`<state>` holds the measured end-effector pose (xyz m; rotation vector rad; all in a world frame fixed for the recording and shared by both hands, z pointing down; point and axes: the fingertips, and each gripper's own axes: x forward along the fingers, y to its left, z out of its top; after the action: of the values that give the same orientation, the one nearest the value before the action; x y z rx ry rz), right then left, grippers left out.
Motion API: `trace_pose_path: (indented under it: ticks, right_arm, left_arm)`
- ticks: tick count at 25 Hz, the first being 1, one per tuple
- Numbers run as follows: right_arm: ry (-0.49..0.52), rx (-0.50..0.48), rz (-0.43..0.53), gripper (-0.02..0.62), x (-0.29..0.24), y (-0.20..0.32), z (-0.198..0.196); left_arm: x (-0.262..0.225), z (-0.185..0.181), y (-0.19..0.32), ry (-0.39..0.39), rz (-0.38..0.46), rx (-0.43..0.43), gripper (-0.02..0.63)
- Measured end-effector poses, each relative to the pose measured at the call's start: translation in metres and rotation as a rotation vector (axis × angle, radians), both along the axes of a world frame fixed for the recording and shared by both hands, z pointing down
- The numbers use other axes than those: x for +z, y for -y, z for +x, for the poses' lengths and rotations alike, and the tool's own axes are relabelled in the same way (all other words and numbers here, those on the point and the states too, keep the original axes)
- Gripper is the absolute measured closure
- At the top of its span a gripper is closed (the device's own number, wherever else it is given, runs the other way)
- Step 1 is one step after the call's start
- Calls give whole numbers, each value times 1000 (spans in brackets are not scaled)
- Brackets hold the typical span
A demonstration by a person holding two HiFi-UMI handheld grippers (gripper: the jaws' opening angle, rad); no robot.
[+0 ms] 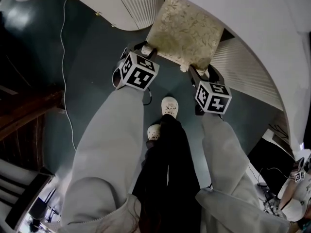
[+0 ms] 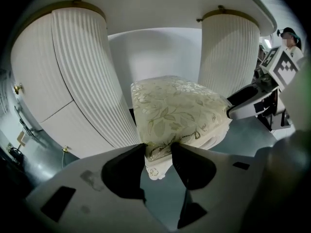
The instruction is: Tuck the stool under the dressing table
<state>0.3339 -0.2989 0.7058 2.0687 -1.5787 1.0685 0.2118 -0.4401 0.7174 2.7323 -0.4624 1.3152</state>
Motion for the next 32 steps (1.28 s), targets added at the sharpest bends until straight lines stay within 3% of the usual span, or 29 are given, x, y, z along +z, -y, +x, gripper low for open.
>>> trace_pose_path:
  ticks: [15, 25, 32]
  right_arm:
    - [-45, 38, 93, 221, -2, 24, 30]
    - [-85, 60, 195, 219, 1, 29, 43]
    - [-161, 33, 225, 216, -4, 30, 41]
  left_arm:
    - [-5, 33, 27, -73, 74, 9, 430]
    - [-4, 46, 34, -163, 130, 7, 431]
    - [-7, 40, 33, -246, 135, -58, 431]
